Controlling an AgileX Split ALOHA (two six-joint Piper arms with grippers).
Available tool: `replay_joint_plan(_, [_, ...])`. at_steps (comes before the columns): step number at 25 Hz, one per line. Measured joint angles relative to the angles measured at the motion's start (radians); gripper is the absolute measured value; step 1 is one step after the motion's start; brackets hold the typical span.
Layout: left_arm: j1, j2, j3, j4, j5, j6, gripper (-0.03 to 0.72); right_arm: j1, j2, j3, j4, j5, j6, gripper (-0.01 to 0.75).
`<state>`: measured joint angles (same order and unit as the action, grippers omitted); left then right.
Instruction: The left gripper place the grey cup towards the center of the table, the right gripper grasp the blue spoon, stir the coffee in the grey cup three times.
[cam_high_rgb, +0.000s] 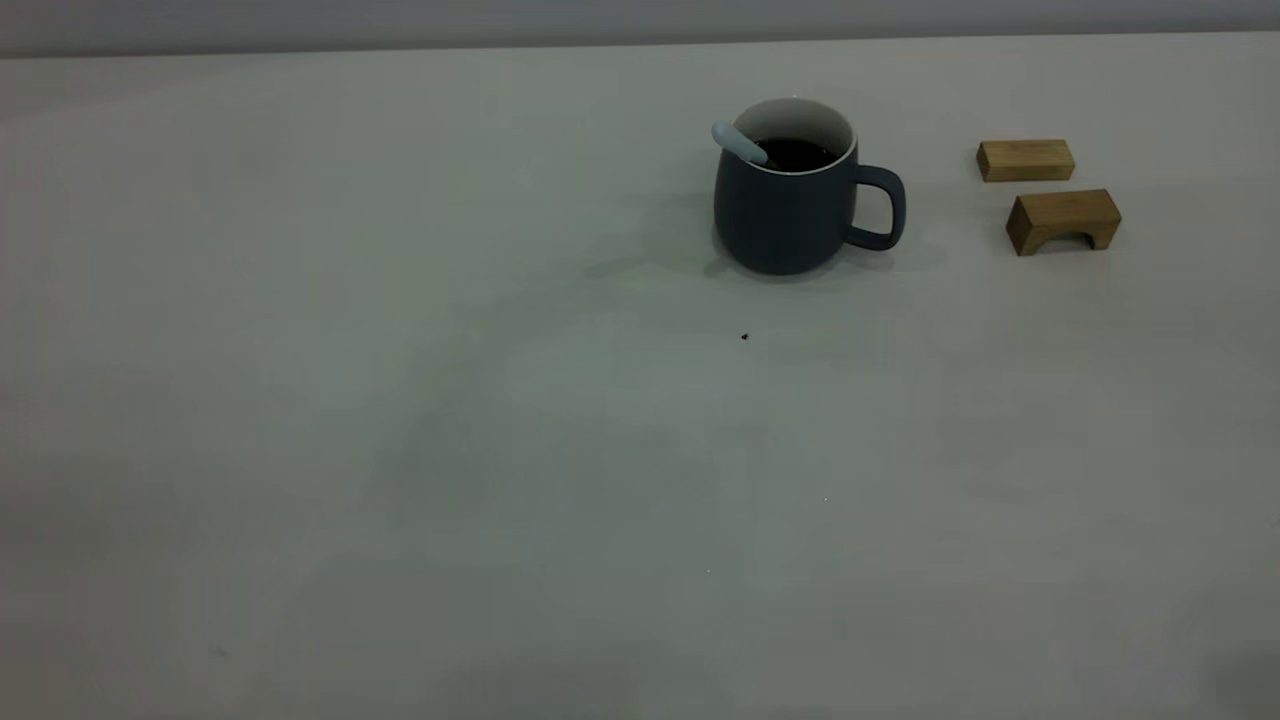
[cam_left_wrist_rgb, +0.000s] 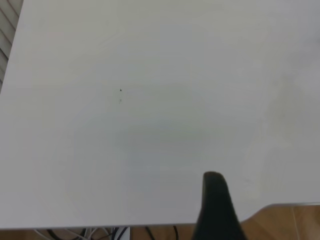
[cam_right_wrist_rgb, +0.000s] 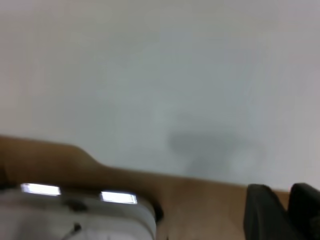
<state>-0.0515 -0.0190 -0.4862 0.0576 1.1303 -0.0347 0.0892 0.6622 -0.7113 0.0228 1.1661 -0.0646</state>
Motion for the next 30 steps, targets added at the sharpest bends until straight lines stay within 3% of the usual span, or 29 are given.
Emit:
replay_joint_plan(5, [0.0, 0.0, 0.0, 0.0, 0.0, 0.0, 0.585, -0.011, -0.27, 0.058, 0.037, -0.033, 0.001, 0.146])
replay_joint_plan(14, [0.0, 0.0, 0.0, 0.0, 0.0, 0.0, 0.585, -0.011, -0.602, 0.132, 0.055, 0.002, 0.001, 0.156])
replay_joint_plan(21, [0.0, 0.0, 0.0, 0.0, 0.0, 0.0, 0.585, -0.011, -0.644, 0.235, 0.055, -0.011, -0.013, 0.167])
replay_joint_plan(30, [0.0, 0.0, 0.0, 0.0, 0.0, 0.0, 0.585, -0.011, -0.644, 0.242, 0.055, -0.03, -0.02, 0.178])
